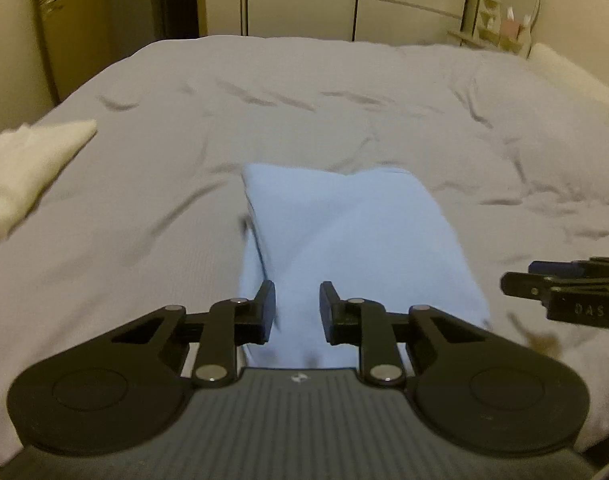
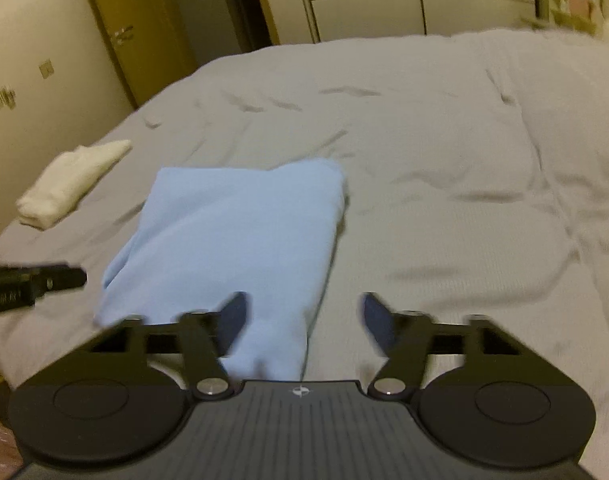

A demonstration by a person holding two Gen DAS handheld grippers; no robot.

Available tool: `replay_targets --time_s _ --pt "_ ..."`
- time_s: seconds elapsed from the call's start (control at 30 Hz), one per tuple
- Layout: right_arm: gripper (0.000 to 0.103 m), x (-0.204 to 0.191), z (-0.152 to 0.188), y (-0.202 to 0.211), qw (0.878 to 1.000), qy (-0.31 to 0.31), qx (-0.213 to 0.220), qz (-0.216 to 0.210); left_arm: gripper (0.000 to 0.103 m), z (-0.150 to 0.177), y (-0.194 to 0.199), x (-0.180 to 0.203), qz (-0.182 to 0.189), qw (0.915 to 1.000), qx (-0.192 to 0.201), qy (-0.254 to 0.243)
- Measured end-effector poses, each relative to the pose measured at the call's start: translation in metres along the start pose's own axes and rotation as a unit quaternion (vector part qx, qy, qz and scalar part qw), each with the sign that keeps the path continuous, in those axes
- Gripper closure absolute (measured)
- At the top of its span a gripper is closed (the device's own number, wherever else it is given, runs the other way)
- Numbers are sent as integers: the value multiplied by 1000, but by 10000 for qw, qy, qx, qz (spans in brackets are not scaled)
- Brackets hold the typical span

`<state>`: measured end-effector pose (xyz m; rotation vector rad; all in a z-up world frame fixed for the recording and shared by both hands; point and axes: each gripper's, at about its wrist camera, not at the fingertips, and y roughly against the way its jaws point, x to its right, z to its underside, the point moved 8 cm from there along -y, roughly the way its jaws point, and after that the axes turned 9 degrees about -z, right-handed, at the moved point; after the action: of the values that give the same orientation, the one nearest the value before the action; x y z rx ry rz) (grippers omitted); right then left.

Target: Fold clothes

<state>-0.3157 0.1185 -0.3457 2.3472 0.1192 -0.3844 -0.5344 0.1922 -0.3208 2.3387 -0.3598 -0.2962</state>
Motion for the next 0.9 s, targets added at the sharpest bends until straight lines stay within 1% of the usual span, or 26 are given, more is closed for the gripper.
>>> replay_targets --time_s 0.03,0.1,0.17,0.23,0.3,0.37,0.43,0.53,0.63,0.7,0.77,0.8,0.87,0.9 --pt "58 -4 -5 -9 10000 28 -57 67 84 -6 -10 -3 -24 10000 -60 -55" --pt "59 -12 -14 -26 9998 13 -141 147 84 -18 -30 -5 -3 9998 -130 -181" --pt "59 -17 -23 -43 9998 -70 -144 111 83 -31 -48 -4 208 9994 -110 -257" --pt "59 -17 -35 -58 9998 -140 -87 124 83 -43 -64 0 417 9985 0 -353" --pt "59 -14 -48 -73 9996 -172 -11 214 83 -51 -86 1 585 9974 98 -400" --pt "59 -5 -53 -94 9990 -240 -95 357 84 -56 -110 0 752 9963 130 -387" --pt "59 4 -56 -114 9981 -309 -197 488 85 -49 -134 -5 855 9959 19 -284" --pt "59 17 -40 -142 9963 -394 -535 543 86 -38 -171 -13 1004 9947 -153 -127" --pt "59 17 -37 -144 9968 -279 -501 564 89 -33 -171 -26 1116 9933 -143 266" --pt "58 17 -40 -136 9975 -356 -427 444 90 -35 -156 -34 1041 9934 -155 446" --pt "56 19 -42 -119 9980 -547 -225 223 89 -31 -126 -41 993 9933 -45 592" --pt "54 20 -38 -106 9979 -625 -119 96 86 -27 -111 -45 963 9930 -30 676" --pt "53 22 -30 -80 9969 -766 92 -152 86 -18 -81 -47 962 9924 39 762" --pt "53 22 -22 -65 9965 -776 180 -240 86 -10 -65 -45 1057 9911 119 801"
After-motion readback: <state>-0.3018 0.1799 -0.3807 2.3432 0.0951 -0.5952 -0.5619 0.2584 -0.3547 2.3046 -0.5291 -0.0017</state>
